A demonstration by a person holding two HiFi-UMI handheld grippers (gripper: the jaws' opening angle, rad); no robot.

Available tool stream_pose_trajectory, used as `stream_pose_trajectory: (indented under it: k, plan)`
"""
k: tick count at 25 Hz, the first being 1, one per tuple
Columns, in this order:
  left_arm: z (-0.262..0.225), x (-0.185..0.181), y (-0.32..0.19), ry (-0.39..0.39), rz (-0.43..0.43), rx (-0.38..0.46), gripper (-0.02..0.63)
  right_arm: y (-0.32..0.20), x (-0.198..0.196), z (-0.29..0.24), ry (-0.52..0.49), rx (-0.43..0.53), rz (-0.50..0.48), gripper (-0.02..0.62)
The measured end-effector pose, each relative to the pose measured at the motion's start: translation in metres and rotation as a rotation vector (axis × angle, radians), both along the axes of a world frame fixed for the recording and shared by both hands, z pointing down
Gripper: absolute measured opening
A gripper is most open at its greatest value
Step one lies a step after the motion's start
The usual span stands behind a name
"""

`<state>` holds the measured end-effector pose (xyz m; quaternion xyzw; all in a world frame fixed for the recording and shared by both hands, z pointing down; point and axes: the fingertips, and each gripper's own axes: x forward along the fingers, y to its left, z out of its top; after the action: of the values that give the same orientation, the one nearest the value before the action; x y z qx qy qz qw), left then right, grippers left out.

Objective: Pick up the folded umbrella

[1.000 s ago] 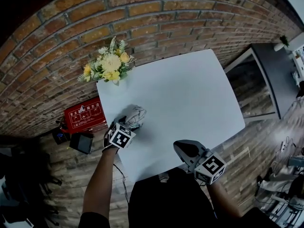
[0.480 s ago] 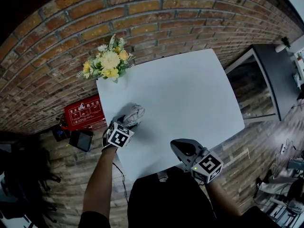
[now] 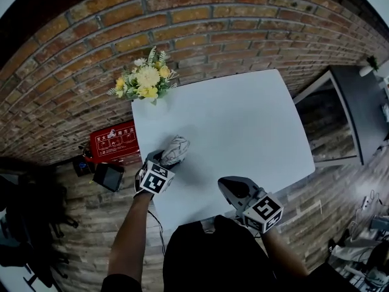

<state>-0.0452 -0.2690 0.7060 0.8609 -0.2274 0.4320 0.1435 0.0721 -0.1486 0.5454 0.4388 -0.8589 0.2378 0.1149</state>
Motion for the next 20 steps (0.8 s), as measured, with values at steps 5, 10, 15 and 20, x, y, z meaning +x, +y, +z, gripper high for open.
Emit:
stream_pose_trajectory:
  k: [5, 10, 15, 20]
  plan:
    - [-0.021, 0.007, 0.014, 0.028, -0.040, 0.021, 0.295, 0.001, -0.002, 0.001, -0.010, 0.003, -0.028, 0.021]
    - [-0.039, 0.012, 0.028, 0.050, -0.086, 0.045, 0.295, 0.003, -0.004, 0.003, -0.012, 0.020, -0.075, 0.021]
    - [-0.056, 0.011, 0.046, 0.064, -0.144, 0.063, 0.293, 0.007, -0.004, 0.003, -0.010, 0.029, -0.116, 0.021]
    - [-0.073, 0.012, 0.061, 0.079, -0.203, 0.099, 0.293, 0.013, -0.002, -0.006, -0.024, 0.058, -0.163, 0.021]
